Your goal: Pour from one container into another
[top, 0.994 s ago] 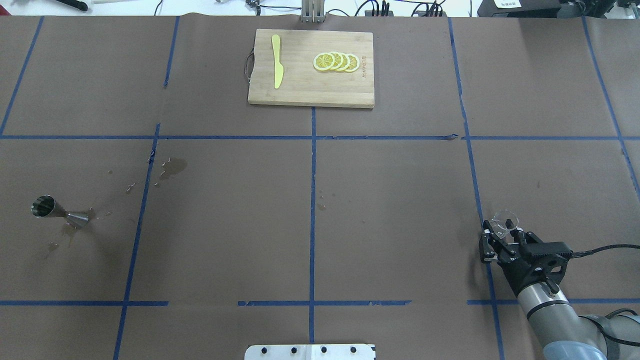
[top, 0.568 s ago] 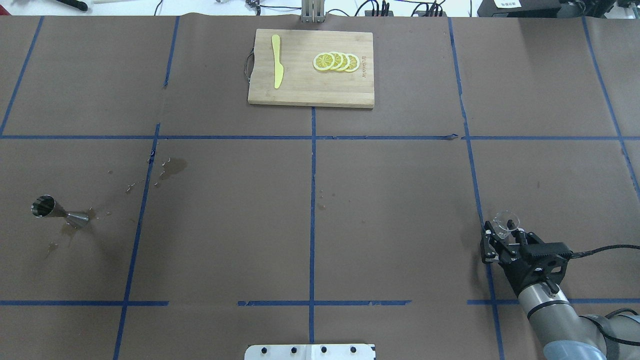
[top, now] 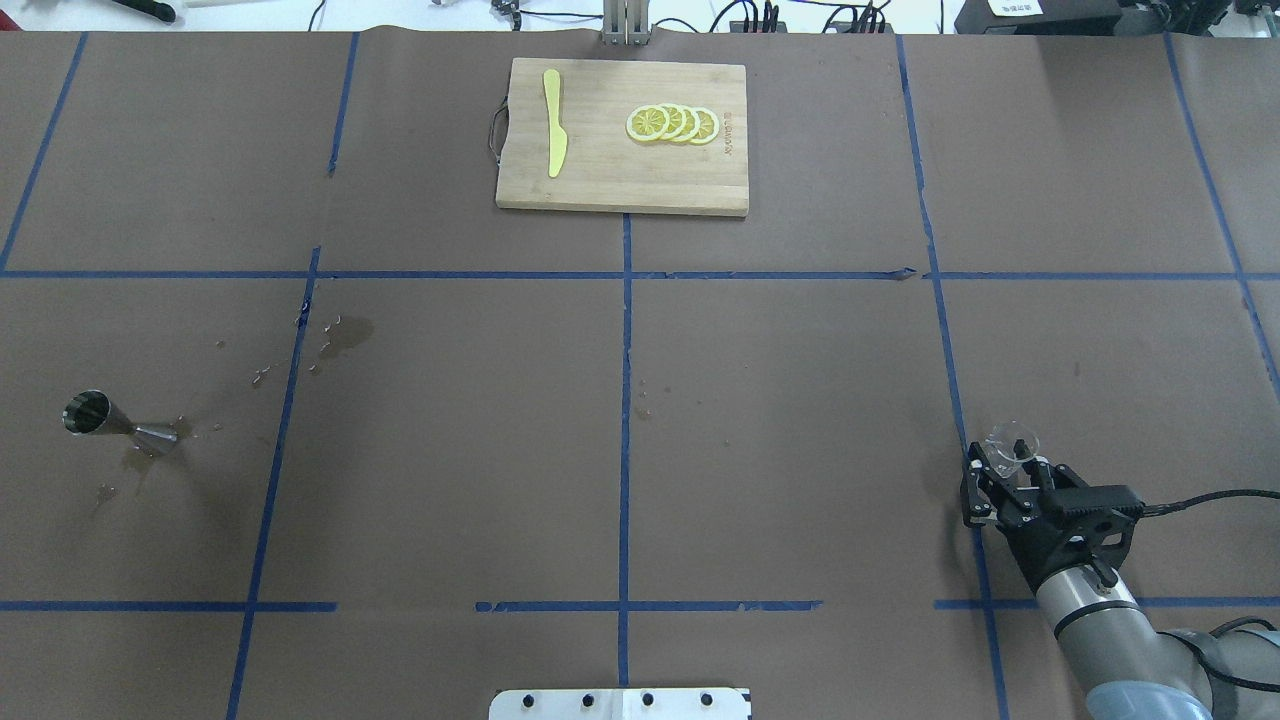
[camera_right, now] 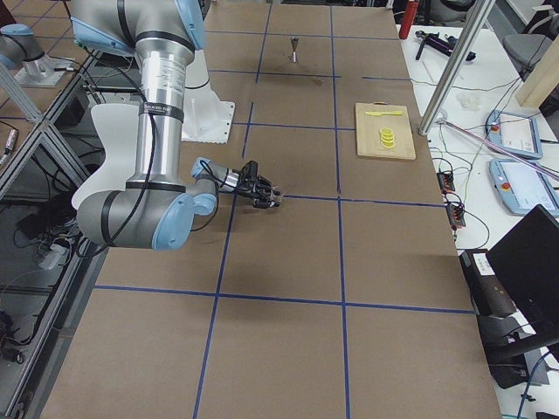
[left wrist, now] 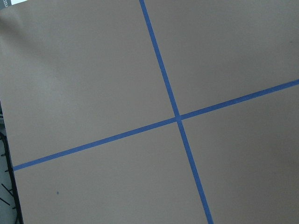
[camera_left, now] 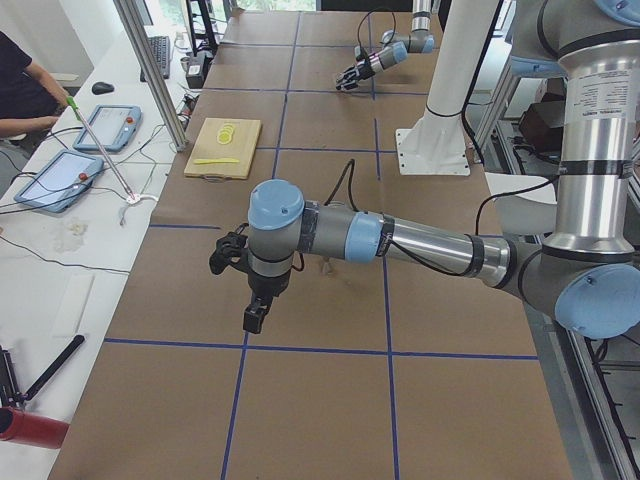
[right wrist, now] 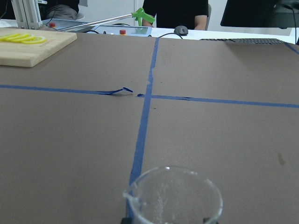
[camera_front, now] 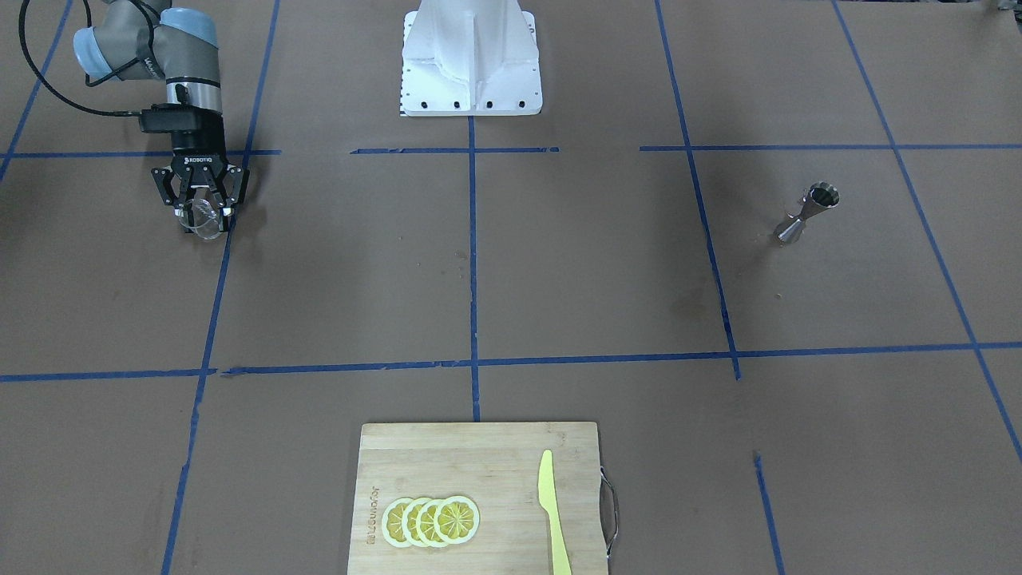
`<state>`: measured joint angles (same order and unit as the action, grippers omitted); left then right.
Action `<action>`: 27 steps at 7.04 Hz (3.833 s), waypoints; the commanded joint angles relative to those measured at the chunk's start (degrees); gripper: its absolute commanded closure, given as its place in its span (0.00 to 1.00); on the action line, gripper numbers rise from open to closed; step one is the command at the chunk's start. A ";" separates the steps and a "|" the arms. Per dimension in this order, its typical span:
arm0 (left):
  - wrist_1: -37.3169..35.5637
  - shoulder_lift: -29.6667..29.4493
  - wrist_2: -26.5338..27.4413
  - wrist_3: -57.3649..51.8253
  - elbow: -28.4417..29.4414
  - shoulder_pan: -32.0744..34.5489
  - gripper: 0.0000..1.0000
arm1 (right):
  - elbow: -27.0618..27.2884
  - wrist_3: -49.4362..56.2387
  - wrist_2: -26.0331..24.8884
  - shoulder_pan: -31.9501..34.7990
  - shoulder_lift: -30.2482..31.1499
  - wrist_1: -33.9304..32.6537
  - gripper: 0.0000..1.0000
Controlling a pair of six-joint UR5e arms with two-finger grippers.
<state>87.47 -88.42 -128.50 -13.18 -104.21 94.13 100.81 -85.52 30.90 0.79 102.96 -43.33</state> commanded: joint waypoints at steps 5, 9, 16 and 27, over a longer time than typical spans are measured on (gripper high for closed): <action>-0.02 0.00 0.00 0.00 -0.03 0.00 0.00 | 0.61 0.00 -0.75 0.18 0.31 0.09 0.00; 0.06 0.26 0.00 -0.09 0.06 0.00 0.00 | 10.76 0.70 12.20 -0.18 10.99 5.17 0.00; 0.86 3.69 0.26 -0.62 0.67 -0.53 0.00 | 18.19 17.74 56.88 22.05 19.39 5.80 0.00; -7.67 4.67 -5.80 6.50 -0.40 -7.47 0.00 | 10.20 101.02 102.43 85.31 -4.91 -58.77 0.00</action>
<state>79.64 -83.33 -134.18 -7.04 -105.55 86.53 111.47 6.78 133.23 81.62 104.11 -87.78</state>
